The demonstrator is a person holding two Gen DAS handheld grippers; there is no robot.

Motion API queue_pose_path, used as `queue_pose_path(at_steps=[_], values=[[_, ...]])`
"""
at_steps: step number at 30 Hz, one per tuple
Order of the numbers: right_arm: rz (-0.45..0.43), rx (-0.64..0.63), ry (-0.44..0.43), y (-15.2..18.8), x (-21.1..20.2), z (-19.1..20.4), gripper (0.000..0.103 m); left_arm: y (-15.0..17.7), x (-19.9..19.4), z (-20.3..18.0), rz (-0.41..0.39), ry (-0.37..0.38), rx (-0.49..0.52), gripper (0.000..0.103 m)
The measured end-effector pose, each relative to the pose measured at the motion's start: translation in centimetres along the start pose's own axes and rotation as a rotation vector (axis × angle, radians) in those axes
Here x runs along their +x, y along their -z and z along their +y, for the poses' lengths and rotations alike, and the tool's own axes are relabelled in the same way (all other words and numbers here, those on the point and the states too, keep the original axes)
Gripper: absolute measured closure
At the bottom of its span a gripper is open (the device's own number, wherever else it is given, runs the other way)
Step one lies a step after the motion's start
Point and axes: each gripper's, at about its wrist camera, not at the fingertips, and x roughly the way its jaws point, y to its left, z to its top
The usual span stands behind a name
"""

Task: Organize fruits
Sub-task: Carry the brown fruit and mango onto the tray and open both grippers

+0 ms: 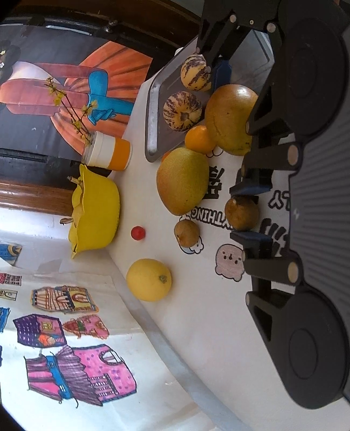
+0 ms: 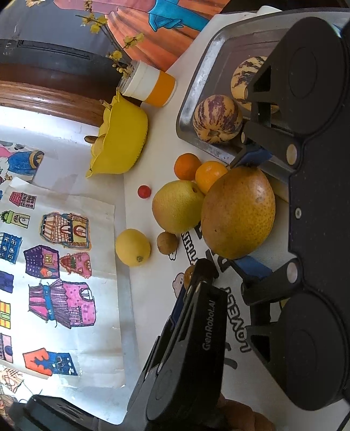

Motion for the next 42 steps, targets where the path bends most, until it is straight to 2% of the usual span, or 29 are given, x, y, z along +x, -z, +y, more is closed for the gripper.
queue_pose_path(at_steps=[9, 18, 26, 33, 42], values=[[-0.066, 0.070, -0.004, 0.6, -3.8, -1.2, 0.033, -0.4, -1.9, -1.7, -0.035, -0.010, -0.010, 0.073], [-0.086, 0.173, 0.099, 3.0, -7.3, -5.4, 0.033, -0.9, -2.0, -5.9, -0.042, 0.058, -0.006, 0.073], [-0.054, 0.270, 0.179, 5.5, -8.1, -8.6, 0.033, -1.0, -0.6, -9.5, -0.024, 0.127, -0.006, 0.073], [-0.034, 0.303, 0.183, 6.7, -8.0, -9.2, 0.034, -0.7, 0.7, -11.4, 0.010, 0.144, 0.014, 0.073], [-0.042, 0.319, 0.175, 6.8, -8.1, -9.4, 0.034, -0.5, 1.3, -11.9, 0.029, 0.150, 0.030, 0.073]])
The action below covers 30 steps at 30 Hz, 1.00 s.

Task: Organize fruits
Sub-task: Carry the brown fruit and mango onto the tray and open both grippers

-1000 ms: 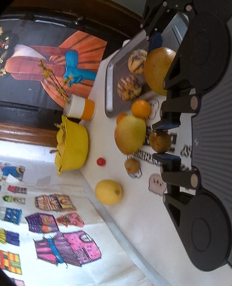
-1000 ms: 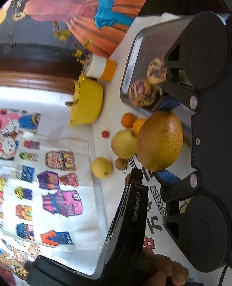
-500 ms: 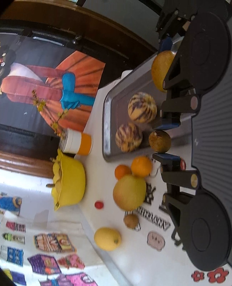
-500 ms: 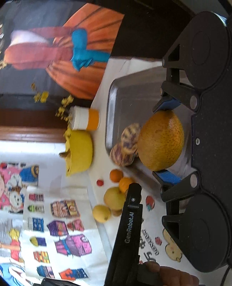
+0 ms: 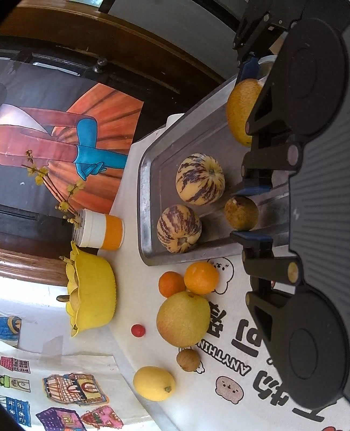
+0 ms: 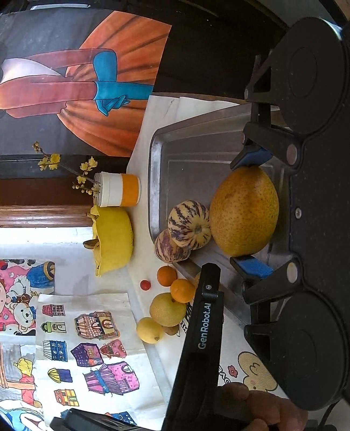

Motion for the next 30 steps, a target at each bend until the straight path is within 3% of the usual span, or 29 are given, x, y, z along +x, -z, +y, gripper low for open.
queue_pose_path(at_steps=[10, 12, 16, 18, 20, 22, 25, 30], values=[[-0.003, 0.000, 0.013, 0.1, -0.4, 0.2, 0.032, 0.0, -0.3, 0.1, 0.004, 0.011, -0.025, 0.069], [-0.004, -0.002, 0.016, 0.1, -0.6, 0.3, 0.029, 0.0, -0.7, 0.2, -0.006, 0.007, -0.030, 0.063], [-0.011, -0.005, 0.021, 0.3, -1.2, 0.7, 0.025, 0.1, -1.8, 0.6, -0.033, -0.004, -0.052, 0.039], [-0.012, -0.007, 0.024, 0.3, -1.5, 1.0, 0.023, 0.2, -2.5, 0.9, -0.045, -0.010, -0.062, 0.033], [-0.014, -0.010, 0.026, 0.3, -1.9, 1.2, 0.020, 0.3, -3.1, 1.2, -0.053, -0.021, -0.073, 0.019], [-0.019, -0.013, 0.027, 0.3, -2.4, 1.6, 0.018, 0.4, -3.9, 1.7, -0.072, -0.033, -0.092, 0.012], [-0.030, -0.013, 0.026, 0.2, -3.3, 2.2, 0.014, 0.6, -5.2, 2.7, -0.098, -0.049, -0.118, 0.005], [-0.054, -0.029, 0.019, -0.2, -5.0, 3.5, 0.008, 1.2, -7.7, 4.1, -0.132, -0.081, -0.155, 0.003]])
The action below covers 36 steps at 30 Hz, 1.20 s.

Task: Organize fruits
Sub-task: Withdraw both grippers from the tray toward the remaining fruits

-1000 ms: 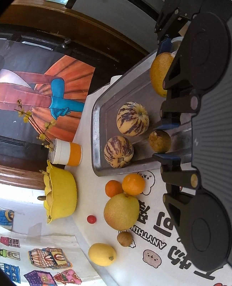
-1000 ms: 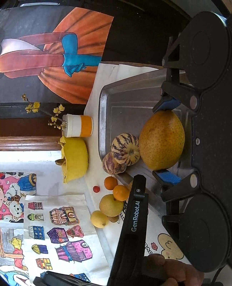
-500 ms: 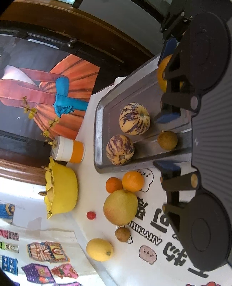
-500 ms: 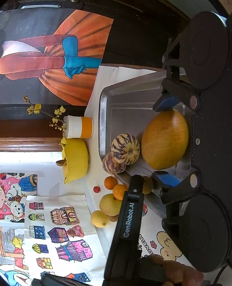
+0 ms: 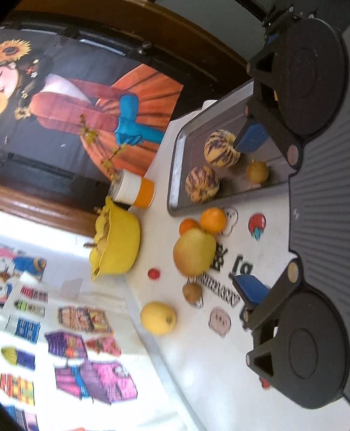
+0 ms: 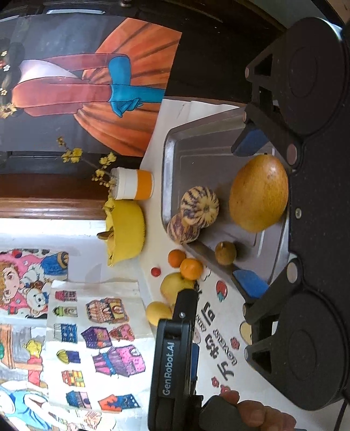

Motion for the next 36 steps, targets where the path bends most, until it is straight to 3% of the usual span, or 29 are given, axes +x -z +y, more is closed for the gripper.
queue_pose_path(at_steps=[9, 20, 27, 36], values=[[-0.012, 0.020, -0.053, -0.6, -3.3, 2.6, 0.001, 0.5, -4.2, 3.7, -0.032, -0.051, -0.030, 0.001], [0.090, 0.063, -0.203, -1.3, -4.1, 7.4, 0.001, 0.8, -7.4, 10.4, -0.006, -0.149, -0.014, 0.000], [0.138, -0.062, -0.284, -3.4, -1.5, 11.2, 0.001, -0.4, -7.1, 14.1, 0.008, -0.198, 0.019, 0.001], [0.139, -0.284, -0.251, -7.8, 4.3, 12.5, 0.001, -3.2, -4.1, 15.2, 0.013, -0.168, 0.037, 0.001]])
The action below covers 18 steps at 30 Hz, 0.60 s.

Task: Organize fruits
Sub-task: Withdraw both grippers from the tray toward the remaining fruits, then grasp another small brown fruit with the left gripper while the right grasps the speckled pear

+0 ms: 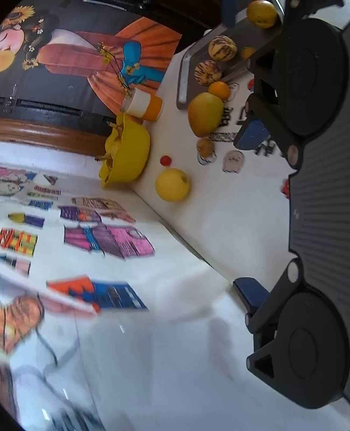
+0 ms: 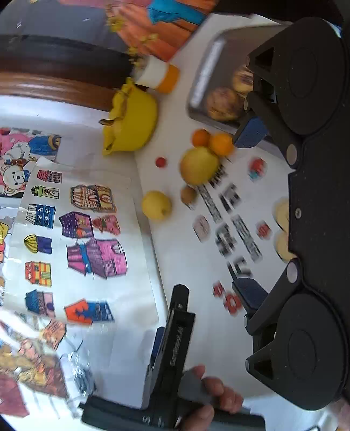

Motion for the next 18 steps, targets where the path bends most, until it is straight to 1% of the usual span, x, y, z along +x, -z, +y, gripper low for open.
queue_pose_path(at_steps=[3, 7, 9, 13, 18], values=[[-0.012, -0.051, 0.006, -1.1, 1.9, -1.4, 0.001, -0.9, 1.7, -0.7, -0.006, 0.020, 0.012, 0.001], [-0.061, -0.119, 0.030, -1.6, 4.0, -3.2, 0.002, -1.5, 4.5, -2.0, 0.011, 0.048, 0.054, 0.001], [-0.050, -0.160, 0.044, -1.6, 5.4, -3.9, 0.006, -1.6, 5.8, -2.8, 0.020, 0.064, 0.090, 0.001], [-0.015, -0.226, 0.039, -1.2, 7.8, -4.5, 0.011, -2.0, 8.3, -4.2, 0.047, 0.077, 0.136, 0.001], [0.026, -0.262, 0.026, -1.1, 10.4, -4.8, 0.018, -2.3, 10.7, -5.5, 0.065, 0.090, 0.177, 0.001]])
